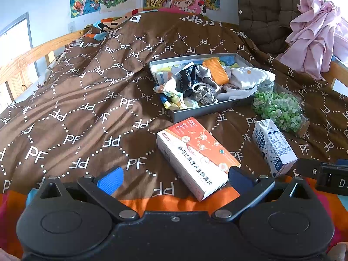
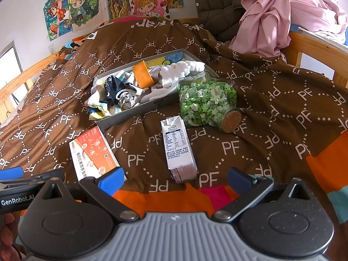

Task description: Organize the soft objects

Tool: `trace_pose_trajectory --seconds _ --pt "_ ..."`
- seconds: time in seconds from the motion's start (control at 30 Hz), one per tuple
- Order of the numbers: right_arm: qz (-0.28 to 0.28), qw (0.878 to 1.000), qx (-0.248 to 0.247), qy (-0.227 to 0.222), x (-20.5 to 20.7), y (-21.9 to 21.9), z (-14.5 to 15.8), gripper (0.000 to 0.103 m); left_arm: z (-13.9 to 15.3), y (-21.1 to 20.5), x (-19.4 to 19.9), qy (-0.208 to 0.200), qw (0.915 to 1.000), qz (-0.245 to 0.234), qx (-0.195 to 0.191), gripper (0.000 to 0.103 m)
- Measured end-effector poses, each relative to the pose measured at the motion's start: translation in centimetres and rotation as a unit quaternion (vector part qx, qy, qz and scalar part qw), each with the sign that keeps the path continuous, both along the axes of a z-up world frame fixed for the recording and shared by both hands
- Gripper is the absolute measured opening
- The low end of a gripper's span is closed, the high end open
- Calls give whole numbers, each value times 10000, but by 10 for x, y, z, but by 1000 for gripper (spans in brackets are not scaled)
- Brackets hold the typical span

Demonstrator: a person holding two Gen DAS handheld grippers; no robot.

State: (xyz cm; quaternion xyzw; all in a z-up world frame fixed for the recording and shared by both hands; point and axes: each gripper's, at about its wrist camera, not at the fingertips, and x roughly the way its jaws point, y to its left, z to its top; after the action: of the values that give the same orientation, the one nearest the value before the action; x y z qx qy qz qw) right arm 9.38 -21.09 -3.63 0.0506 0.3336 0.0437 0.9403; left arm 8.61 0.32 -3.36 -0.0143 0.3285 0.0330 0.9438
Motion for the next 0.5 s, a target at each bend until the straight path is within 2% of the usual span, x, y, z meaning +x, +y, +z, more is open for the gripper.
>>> trace_pose_trajectory --seconds 0.5 --pt "4 10000 1 1 -1 1 0 103 1 1 0 114 9999 -21 -53 102"
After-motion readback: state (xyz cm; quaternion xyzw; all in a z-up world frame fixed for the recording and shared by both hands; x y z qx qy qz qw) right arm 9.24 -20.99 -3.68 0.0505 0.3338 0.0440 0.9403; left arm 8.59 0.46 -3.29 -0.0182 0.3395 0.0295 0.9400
